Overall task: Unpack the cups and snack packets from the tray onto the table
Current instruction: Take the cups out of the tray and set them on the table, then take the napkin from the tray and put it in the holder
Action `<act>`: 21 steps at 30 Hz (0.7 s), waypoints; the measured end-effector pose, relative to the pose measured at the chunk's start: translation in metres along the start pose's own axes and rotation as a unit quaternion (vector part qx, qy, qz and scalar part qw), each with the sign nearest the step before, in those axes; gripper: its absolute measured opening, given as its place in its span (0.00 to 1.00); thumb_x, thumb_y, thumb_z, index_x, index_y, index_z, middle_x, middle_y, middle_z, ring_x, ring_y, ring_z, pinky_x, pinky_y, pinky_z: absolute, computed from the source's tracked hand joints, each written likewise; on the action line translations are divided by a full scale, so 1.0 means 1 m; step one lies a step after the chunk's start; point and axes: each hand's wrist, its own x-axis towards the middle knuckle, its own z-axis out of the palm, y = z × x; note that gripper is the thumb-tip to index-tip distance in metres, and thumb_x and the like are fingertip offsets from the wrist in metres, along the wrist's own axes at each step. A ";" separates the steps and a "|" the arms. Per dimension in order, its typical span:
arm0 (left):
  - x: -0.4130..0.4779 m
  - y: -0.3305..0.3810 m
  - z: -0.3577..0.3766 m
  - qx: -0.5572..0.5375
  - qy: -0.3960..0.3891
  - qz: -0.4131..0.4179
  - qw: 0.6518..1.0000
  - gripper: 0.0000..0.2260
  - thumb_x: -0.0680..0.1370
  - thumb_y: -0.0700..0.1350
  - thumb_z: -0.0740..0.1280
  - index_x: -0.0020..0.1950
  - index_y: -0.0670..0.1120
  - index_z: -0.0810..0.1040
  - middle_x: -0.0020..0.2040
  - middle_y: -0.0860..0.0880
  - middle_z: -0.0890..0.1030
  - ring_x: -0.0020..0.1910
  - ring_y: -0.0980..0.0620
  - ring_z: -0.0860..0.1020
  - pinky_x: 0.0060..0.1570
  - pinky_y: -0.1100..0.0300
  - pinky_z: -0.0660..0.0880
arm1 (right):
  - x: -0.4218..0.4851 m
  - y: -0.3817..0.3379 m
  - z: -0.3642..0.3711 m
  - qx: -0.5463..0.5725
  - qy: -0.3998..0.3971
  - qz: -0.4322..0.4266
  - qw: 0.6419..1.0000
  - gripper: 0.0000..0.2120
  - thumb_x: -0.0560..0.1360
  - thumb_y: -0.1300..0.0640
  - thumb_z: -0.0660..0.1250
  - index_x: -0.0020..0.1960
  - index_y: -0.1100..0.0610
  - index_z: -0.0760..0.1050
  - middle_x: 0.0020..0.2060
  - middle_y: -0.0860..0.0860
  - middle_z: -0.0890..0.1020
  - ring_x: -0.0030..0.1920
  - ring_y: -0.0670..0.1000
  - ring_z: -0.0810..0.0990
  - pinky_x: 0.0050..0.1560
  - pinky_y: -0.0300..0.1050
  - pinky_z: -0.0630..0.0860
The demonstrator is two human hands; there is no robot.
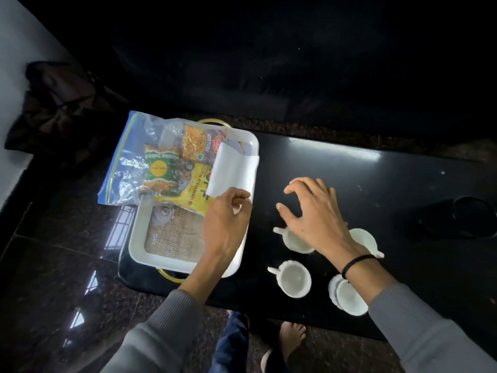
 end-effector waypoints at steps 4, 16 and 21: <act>0.035 -0.007 -0.018 0.196 0.054 -0.001 0.979 0.22 0.77 0.47 0.69 0.70 0.45 0.72 0.65 0.47 0.76 0.66 0.45 0.70 0.61 0.51 0.70 | 0.029 -0.023 0.010 0.011 -0.020 -0.027 0.999 0.15 0.79 0.48 0.70 0.61 0.56 0.78 0.61 0.51 0.79 0.63 0.56 0.75 0.63 0.52 0.68; 0.101 -0.026 -0.004 0.285 -0.021 -0.061 0.956 0.38 0.76 0.62 0.69 0.77 0.42 0.61 0.70 0.45 0.75 0.71 0.43 0.66 0.64 0.48 0.68 | 0.079 -0.054 0.039 0.061 -0.041 0.002 0.997 0.14 0.80 0.48 0.68 0.60 0.55 0.76 0.60 0.49 0.80 0.62 0.53 0.73 0.63 0.48 0.65; 0.107 -0.028 -0.002 0.240 0.017 -0.034 0.970 0.17 0.77 0.56 0.70 0.61 0.48 0.79 0.57 0.50 0.84 0.64 0.46 0.71 0.61 0.49 0.68 | 0.080 -0.050 0.041 0.065 -0.063 0.017 0.996 0.13 0.80 0.47 0.68 0.59 0.54 0.77 0.59 0.48 0.80 0.63 0.52 0.73 0.61 0.46 0.62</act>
